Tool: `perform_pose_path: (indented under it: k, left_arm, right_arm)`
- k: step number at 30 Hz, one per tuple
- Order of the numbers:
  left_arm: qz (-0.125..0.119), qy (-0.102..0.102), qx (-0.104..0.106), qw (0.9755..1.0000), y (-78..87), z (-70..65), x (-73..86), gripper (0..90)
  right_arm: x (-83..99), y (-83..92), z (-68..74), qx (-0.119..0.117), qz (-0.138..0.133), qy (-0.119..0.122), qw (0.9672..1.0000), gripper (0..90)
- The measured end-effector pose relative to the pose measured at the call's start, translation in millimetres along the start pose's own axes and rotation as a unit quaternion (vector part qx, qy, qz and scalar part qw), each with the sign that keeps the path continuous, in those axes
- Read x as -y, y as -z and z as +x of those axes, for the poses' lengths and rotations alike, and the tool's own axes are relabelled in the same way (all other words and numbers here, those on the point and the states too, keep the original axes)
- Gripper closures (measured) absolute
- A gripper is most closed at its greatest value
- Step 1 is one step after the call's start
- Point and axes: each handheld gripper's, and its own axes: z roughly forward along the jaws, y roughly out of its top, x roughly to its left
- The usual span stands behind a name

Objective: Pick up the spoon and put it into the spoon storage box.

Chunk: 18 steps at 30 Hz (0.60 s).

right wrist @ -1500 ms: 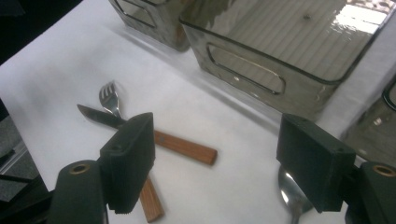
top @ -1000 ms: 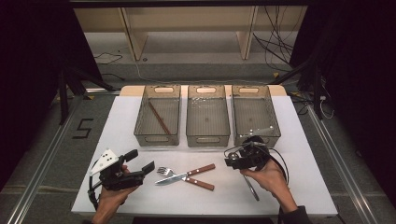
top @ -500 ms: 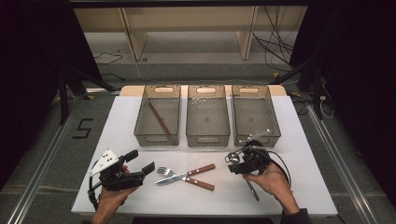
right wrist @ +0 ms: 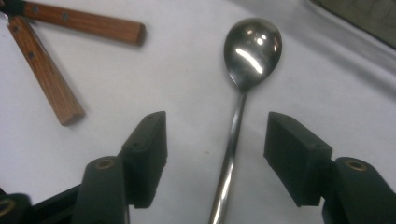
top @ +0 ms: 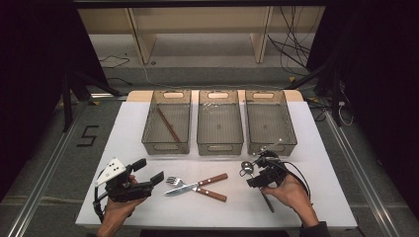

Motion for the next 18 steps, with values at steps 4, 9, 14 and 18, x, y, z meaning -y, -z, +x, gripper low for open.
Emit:
perform_pose_path:
  k: [4, 9, 14, 18]
  left_arm:
    - [0.002, -0.002, 0.001, 1.0, -0.2, -0.3, 0.0, 13.2]
    - [0.003, -0.001, 0.001, 1.0, -1.7, -0.5, -0.3, 13.2]
    - [0.004, -0.005, 0.002, 1.0, -1.8, -1.4, 0.1, 13.2]
    - [0.002, -0.003, 0.002, 1.0, -0.2, -0.3, 0.5, 13.2]
  right_arm:
    - [0.3, -4.0, -2.8, 0.009, 0.019, 0.002, 0.9998, 48.6]
    - [0.4, -5.8, -5.0, 0.016, 0.028, 0.002, 0.9995, 56.3]
    - [0.8, -8.9, -6.3, 0.023, 0.042, 0.004, 0.9988, 61.5]
    - [-0.3, -10.6, -5.1, 0.024, 0.051, 0.007, 0.9984, 64.3]
